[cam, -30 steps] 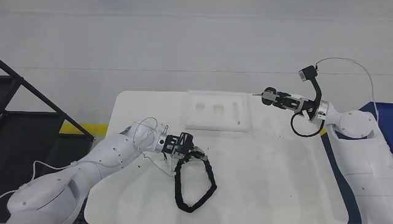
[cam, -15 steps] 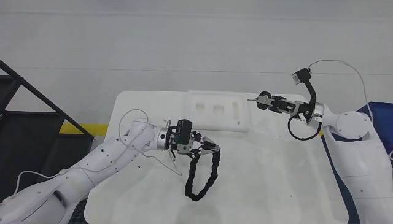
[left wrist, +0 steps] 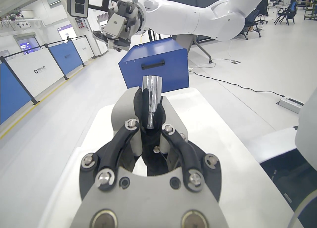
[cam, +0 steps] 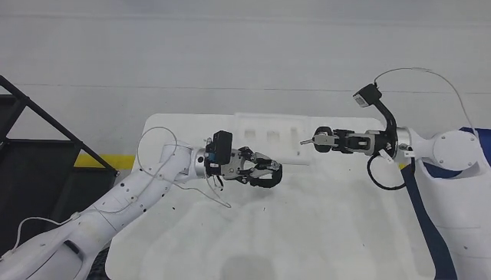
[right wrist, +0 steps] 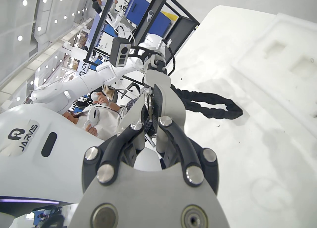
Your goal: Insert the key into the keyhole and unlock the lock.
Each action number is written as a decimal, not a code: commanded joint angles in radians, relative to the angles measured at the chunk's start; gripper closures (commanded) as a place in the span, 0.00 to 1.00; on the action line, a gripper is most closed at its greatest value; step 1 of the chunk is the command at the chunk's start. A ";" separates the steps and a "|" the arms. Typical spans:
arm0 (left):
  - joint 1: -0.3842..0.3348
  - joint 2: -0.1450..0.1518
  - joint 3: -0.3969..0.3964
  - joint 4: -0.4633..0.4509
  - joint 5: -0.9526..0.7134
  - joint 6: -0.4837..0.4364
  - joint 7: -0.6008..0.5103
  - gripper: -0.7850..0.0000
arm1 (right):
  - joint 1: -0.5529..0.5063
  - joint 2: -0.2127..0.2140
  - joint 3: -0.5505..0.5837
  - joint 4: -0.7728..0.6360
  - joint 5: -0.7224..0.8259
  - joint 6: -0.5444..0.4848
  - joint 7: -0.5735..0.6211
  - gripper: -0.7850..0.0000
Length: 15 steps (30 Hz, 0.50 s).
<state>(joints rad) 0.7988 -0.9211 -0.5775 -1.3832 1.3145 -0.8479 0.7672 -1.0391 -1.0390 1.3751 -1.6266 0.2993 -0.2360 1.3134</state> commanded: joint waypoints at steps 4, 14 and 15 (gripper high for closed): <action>-0.014 -0.018 -0.011 0.013 0.004 0.035 -0.010 1.00 | -0.010 0.005 -0.007 -0.048 -0.010 0.011 0.007 1.00; -0.029 -0.038 -0.010 0.048 0.012 0.059 -0.024 1.00 | -0.012 0.007 -0.010 -0.050 -0.038 0.004 -0.014 1.00; -0.029 -0.038 -0.010 0.048 0.012 0.059 -0.024 1.00 | -0.012 0.007 -0.010 -0.050 -0.038 0.004 -0.014 1.00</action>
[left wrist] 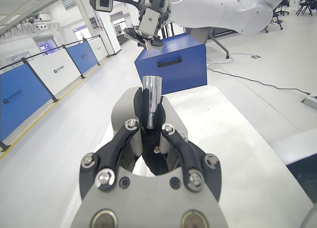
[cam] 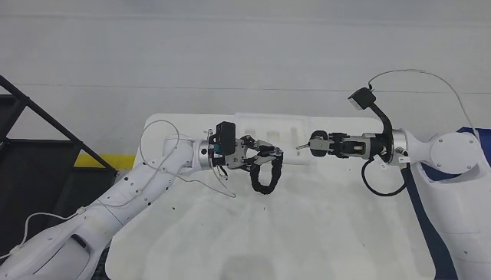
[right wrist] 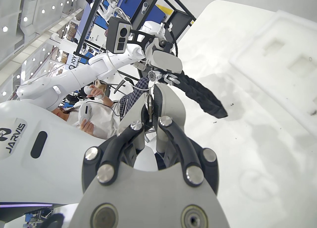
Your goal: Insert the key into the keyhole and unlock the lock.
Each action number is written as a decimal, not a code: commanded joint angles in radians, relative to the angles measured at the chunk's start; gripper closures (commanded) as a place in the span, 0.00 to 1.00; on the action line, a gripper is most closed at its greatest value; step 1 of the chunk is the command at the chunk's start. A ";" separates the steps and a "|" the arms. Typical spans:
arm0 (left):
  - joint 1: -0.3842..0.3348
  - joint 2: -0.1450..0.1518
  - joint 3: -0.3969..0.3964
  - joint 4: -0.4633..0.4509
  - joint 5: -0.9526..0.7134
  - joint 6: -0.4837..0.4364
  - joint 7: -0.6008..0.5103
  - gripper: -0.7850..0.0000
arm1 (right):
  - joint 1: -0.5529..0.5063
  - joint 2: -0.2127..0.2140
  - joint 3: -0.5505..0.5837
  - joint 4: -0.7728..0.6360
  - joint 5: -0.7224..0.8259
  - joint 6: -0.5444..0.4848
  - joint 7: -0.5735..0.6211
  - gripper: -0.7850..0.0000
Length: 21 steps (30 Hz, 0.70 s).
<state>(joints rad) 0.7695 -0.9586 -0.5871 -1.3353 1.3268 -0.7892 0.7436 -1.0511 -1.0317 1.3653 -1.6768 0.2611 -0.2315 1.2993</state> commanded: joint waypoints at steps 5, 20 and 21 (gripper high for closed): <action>0.000 0.000 0.000 0.000 0.000 0.000 0.000 1.00 | 0.000 0.000 0.000 0.000 0.000 0.000 0.000 1.00; 0.030 -0.021 -0.002 -0.057 0.068 0.088 0.008 1.00 | 0.029 0.026 0.017 -0.231 -0.203 0.141 0.064 1.00; 0.031 -0.026 0.002 -0.061 0.083 0.105 0.026 1.00 | 0.033 0.029 0.017 -0.263 -0.230 0.155 0.077 1.00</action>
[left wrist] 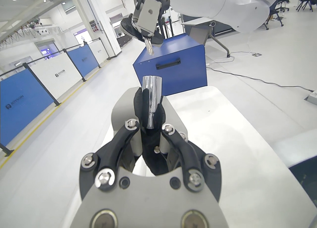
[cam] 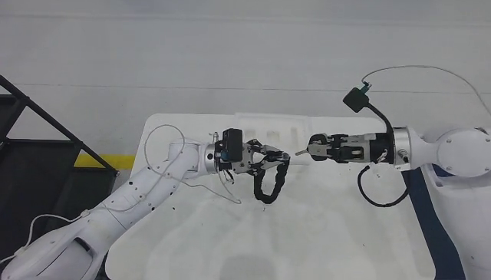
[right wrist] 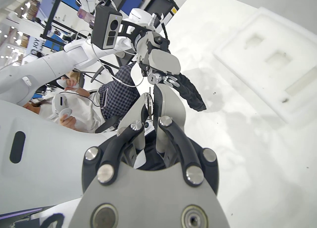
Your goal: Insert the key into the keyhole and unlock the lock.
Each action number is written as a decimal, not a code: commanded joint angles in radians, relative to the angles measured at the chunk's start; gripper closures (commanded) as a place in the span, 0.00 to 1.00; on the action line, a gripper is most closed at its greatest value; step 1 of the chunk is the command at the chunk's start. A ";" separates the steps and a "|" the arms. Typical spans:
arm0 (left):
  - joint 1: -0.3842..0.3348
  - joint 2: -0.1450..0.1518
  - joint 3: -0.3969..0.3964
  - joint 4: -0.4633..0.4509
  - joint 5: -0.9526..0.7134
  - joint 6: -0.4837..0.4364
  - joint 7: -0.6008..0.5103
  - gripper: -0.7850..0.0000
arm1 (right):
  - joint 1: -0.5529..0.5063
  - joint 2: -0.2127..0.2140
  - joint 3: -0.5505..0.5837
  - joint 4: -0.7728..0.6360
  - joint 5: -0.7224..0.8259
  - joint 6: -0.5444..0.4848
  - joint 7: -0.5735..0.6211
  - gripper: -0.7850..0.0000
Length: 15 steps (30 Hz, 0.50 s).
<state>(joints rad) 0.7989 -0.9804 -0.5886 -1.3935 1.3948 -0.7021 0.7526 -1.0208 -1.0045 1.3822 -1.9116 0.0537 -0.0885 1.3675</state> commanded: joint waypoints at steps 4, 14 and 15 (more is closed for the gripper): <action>0.000 -0.025 0.022 0.006 0.073 0.077 0.093 1.00 | 0.010 0.013 0.001 -0.118 -0.117 0.080 0.046 1.00; -0.004 -0.089 0.064 0.114 0.097 0.180 0.195 1.00 | -0.008 0.030 0.005 -0.208 -0.197 0.137 0.045 1.00; -0.003 -0.094 0.067 0.122 0.094 0.186 0.200 1.00 | -0.009 0.032 0.003 -0.215 -0.207 0.141 0.047 1.00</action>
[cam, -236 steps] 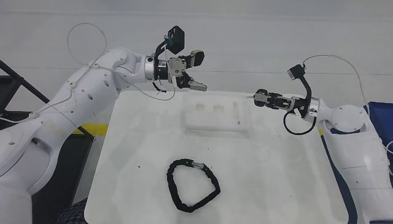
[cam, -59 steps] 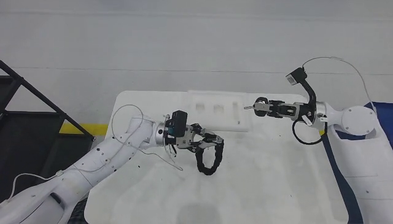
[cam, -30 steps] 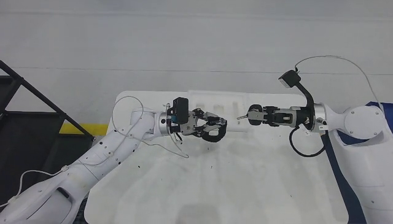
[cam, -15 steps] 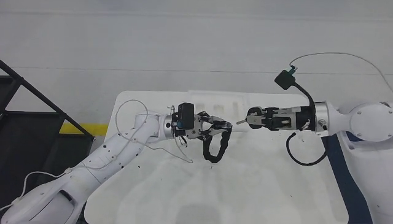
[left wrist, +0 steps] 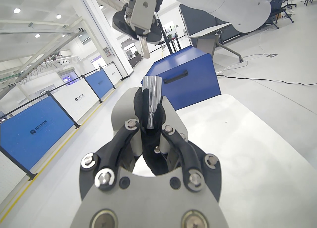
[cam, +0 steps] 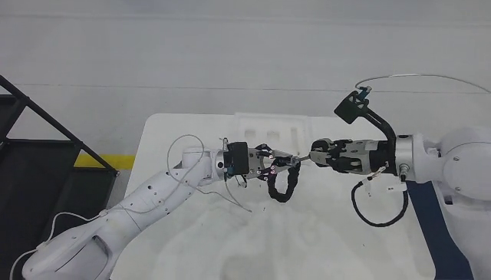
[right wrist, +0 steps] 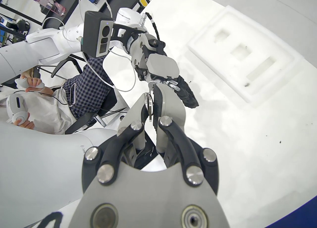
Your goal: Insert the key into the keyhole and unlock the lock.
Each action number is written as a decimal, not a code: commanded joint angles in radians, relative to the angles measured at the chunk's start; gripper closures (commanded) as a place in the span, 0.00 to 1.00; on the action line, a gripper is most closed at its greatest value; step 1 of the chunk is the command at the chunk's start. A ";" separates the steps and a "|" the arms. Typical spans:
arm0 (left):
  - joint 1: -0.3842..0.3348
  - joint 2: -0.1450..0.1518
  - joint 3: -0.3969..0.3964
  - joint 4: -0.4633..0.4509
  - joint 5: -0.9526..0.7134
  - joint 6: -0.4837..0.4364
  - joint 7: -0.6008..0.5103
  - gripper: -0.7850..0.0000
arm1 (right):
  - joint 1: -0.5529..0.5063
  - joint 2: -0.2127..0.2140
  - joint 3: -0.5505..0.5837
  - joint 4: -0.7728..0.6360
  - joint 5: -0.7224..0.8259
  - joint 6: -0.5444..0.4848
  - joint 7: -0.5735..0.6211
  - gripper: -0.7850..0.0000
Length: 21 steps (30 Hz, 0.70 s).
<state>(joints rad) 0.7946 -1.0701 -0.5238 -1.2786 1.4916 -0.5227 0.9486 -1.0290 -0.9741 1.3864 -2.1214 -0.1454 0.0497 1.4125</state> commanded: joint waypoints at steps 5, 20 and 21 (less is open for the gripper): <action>0.001 -0.029 0.009 0.039 -0.008 0.014 0.004 1.00 | -0.003 0.007 -0.021 -0.031 -0.045 0.015 0.005 1.00; 0.012 -0.036 0.005 0.036 -0.022 0.021 -0.017 1.00 | -0.019 0.010 -0.032 -0.049 -0.081 0.000 -0.034 1.00; 0.019 -0.036 0.001 0.029 -0.025 0.021 -0.030 1.00 | -0.020 0.012 -0.036 -0.053 -0.096 -0.001 -0.032 1.00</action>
<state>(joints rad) 0.8059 -1.1063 -0.5196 -1.2430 1.4698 -0.5036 0.9337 -1.0475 -0.9637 1.3535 -2.1714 -0.2270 0.0499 1.3798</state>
